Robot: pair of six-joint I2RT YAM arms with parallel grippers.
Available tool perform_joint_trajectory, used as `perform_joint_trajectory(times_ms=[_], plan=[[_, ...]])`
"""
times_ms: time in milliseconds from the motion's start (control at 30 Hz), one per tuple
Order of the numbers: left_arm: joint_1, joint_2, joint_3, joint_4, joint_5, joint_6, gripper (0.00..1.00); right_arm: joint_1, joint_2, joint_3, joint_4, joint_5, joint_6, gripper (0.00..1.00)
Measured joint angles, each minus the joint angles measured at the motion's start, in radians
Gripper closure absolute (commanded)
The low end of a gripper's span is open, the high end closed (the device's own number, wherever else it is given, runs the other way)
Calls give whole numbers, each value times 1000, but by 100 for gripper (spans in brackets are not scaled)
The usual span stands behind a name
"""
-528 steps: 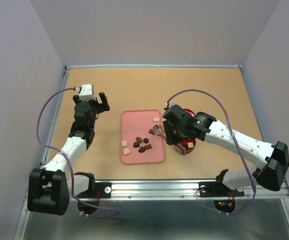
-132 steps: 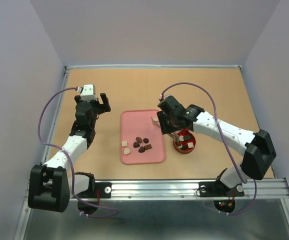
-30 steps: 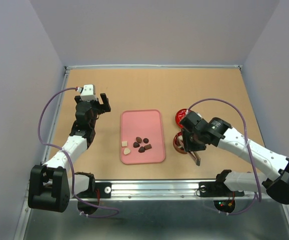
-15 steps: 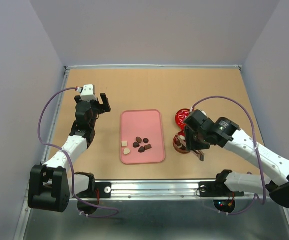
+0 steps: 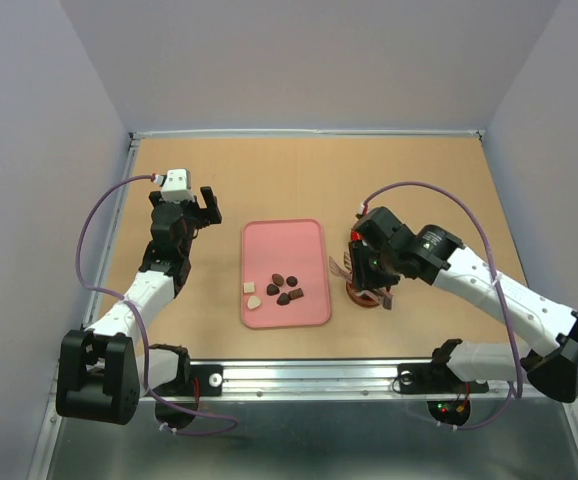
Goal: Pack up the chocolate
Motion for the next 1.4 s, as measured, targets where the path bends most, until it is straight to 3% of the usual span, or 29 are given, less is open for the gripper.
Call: perform_joint_trajectory(times_ms=[533, 1400], plan=[[0, 12, 0, 0, 0, 0, 4, 76, 213, 1, 255, -116, -83, 51], [0, 13, 0, -1, 0, 0, 4, 171, 306, 81, 306, -130, -90, 51]])
